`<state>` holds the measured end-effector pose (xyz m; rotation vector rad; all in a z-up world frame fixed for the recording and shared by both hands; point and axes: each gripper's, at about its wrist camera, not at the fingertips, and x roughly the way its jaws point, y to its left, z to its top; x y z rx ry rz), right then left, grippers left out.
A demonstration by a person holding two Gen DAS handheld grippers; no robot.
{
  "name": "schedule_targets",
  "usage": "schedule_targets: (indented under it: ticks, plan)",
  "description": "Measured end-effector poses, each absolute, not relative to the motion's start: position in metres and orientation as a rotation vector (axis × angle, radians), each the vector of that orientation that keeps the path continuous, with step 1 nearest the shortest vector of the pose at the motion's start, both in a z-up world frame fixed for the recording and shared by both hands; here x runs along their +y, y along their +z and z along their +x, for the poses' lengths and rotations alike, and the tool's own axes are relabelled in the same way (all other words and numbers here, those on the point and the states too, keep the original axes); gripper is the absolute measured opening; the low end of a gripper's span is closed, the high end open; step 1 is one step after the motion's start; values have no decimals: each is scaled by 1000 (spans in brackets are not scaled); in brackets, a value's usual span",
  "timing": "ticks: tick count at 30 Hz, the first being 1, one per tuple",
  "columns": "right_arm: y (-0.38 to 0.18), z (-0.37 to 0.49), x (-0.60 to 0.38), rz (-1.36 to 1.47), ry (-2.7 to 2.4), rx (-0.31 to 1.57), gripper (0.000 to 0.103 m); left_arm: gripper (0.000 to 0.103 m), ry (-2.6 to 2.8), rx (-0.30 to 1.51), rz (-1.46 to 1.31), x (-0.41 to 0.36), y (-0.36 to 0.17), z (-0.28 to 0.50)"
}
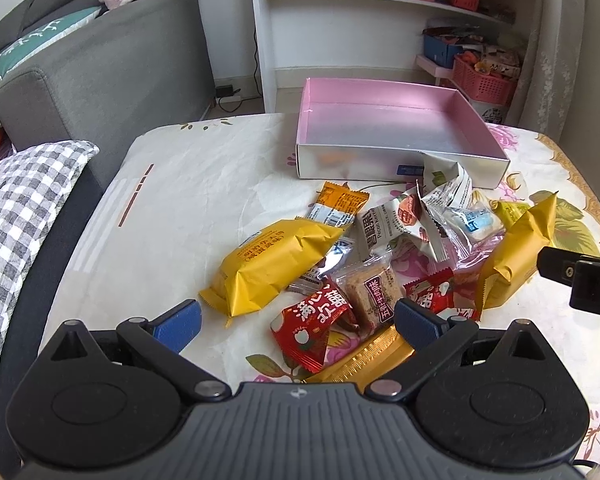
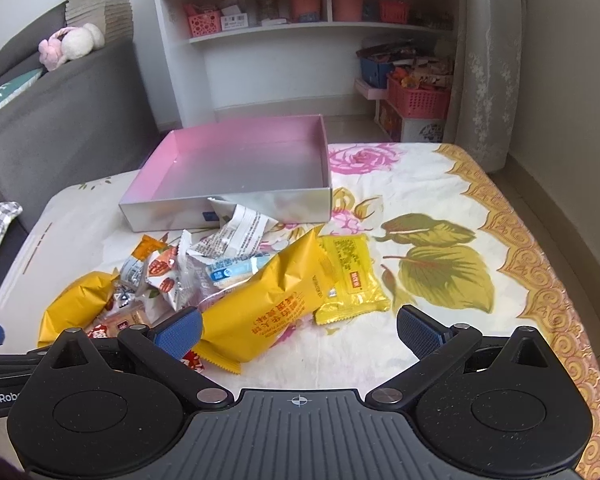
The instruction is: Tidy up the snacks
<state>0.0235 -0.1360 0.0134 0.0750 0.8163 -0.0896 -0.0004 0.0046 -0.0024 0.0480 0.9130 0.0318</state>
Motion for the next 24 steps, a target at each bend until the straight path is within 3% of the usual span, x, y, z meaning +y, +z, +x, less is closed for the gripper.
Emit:
schedule_targets:
  ticks: [24]
  plan:
    - [15, 35, -140, 200, 39, 907, 103, 102, 4, 933, 47, 20, 1, 5]
